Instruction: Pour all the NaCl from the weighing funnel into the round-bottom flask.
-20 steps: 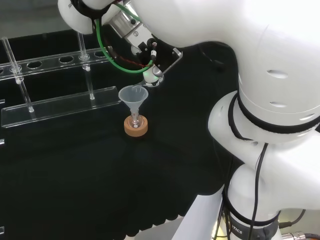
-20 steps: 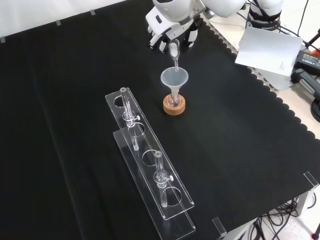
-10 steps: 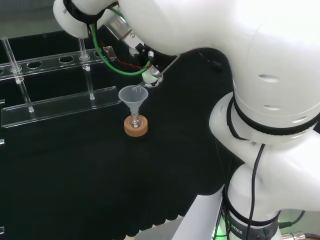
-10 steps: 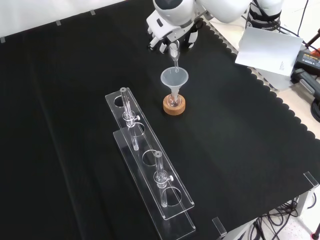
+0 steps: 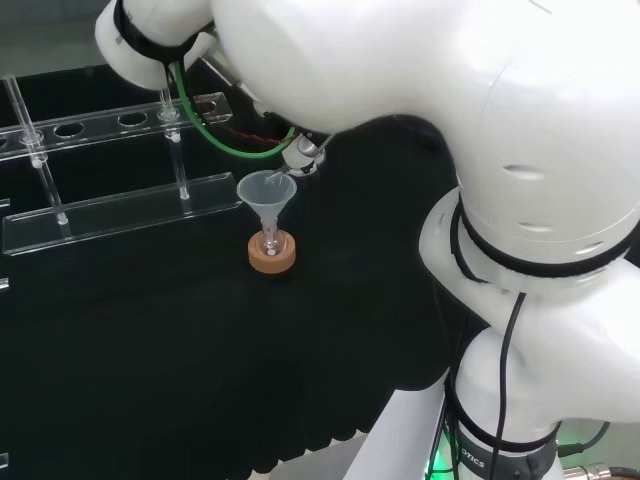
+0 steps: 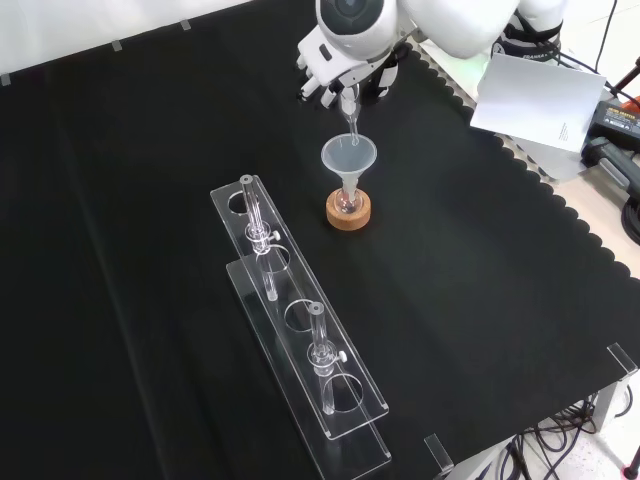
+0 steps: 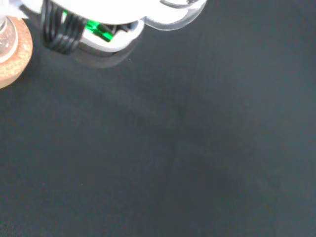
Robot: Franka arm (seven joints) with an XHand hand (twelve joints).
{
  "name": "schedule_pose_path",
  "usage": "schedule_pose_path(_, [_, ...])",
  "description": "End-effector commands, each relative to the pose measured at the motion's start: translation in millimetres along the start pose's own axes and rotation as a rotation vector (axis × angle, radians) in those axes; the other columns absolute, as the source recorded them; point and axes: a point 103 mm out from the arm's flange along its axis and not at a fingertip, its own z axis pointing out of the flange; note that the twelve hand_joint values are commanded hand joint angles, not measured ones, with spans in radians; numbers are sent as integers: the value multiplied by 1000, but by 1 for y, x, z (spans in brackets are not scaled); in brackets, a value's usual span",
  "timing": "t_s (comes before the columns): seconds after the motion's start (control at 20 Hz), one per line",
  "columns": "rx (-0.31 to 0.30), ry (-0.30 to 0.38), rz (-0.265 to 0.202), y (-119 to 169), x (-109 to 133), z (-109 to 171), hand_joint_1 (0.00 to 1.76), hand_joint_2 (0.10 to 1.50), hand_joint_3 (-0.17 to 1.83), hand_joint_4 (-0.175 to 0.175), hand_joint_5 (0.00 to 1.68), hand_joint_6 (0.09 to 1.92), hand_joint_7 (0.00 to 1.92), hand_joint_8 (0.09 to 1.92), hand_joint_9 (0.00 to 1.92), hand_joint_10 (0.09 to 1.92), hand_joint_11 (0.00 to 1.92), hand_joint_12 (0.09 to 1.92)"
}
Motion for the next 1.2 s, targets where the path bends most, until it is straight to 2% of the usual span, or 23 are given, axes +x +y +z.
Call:
schedule_pose_path(0.05, [0, -38, 5, -1, 0, -2, 1136, 633, 684, 175, 1298, 639, 582, 662, 1000, 257, 857, 1002])
schedule_pose_path(0.35, [-2, -65, 13, -1, -1, -2, 1136, 633, 685, 175, 1298, 639, 581, 662, 998, 256, 857, 1002])
schedule_pose_path(1.2, [-19, -197, 49, -3, -2, -8, 1136, 632, 688, 175, 1298, 640, 577, 663, 996, 256, 858, 999])
